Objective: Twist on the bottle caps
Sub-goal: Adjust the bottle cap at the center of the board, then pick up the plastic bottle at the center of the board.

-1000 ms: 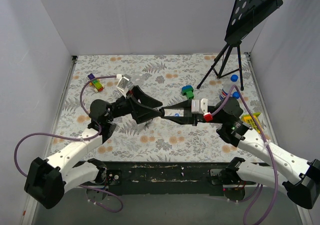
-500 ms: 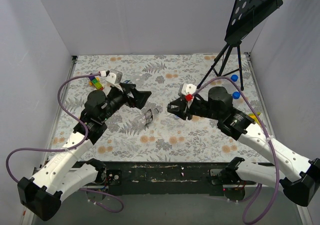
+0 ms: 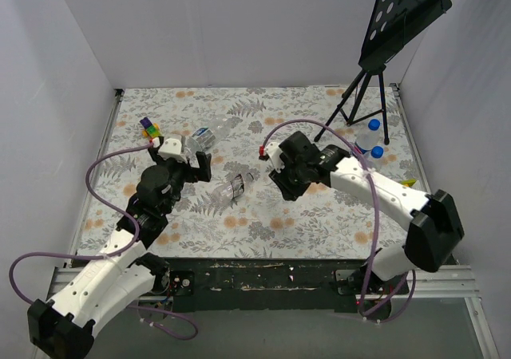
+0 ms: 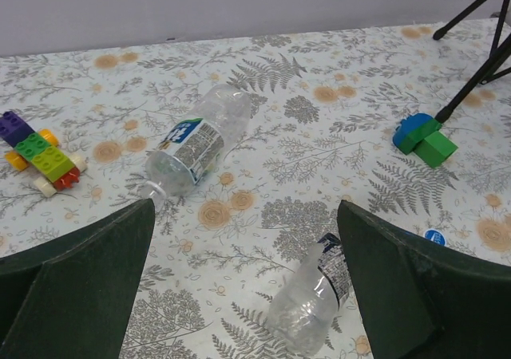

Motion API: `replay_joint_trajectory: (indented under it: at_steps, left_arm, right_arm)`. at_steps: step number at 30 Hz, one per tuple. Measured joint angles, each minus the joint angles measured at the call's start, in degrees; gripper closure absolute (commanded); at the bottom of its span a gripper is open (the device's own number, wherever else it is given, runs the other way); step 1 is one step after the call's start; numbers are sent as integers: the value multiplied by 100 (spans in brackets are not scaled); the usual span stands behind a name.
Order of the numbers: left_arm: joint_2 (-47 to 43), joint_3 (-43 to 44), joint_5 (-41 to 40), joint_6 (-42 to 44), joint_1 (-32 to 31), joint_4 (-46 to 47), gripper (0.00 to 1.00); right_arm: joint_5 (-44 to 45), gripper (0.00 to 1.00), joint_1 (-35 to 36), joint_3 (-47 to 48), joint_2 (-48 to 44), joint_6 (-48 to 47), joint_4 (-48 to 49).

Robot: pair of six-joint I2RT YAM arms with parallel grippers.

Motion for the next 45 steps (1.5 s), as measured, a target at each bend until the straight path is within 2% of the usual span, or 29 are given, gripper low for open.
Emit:
replay_joint_trajectory:
  at_steps: [8,13,15,22,23,25,27,31,36,39,42,45]
  left_arm:
    - [-420,-166,-258,153,0,223,2]
    - [-579,-240,-254,214,0,356,2]
    - [-581,-245,-249,227,0,385,2]
    - [-505,-245,-133,232,0,389,2]
    - [-483,-245,-111,232,0,389,2]
    - [-448,-245,-76,234,0,387,2]
    - [-415,-245,-28,236,0,387,2]
    - [-380,-245,31,249,0,387,2]
    - [-170,-225,260,330,0,326,2]
    - [319,26,518,402,0,-24,2]
    - [1082,564,813,435,0,-542,2]
    - [1858,1174,1154,442,0,-1108,2]
  right_arm:
    - [728,84,7,555,1749,168,-686]
    - [962,82,61,588,2330,256,-741]
    - [1049,78,109,619,2500,295,-732]
    - [1285,45,238,691,2723,376,-721]
    - [1292,43,245,691,2730,393,-706]
    - [1335,26,256,691,2734,413,-671]
    - [1384,20,256,684,2728,452,-592]
    - [1392,14,256,535,2411,459,-286]
    - [1220,13,138,186,1187,520,214]
    - [1093,12,-101,-144,378,612,636]
    - [1141,8,-295,-566,-352,658,1121]
    - [1071,9,-291,-1165,-981,643,1792]
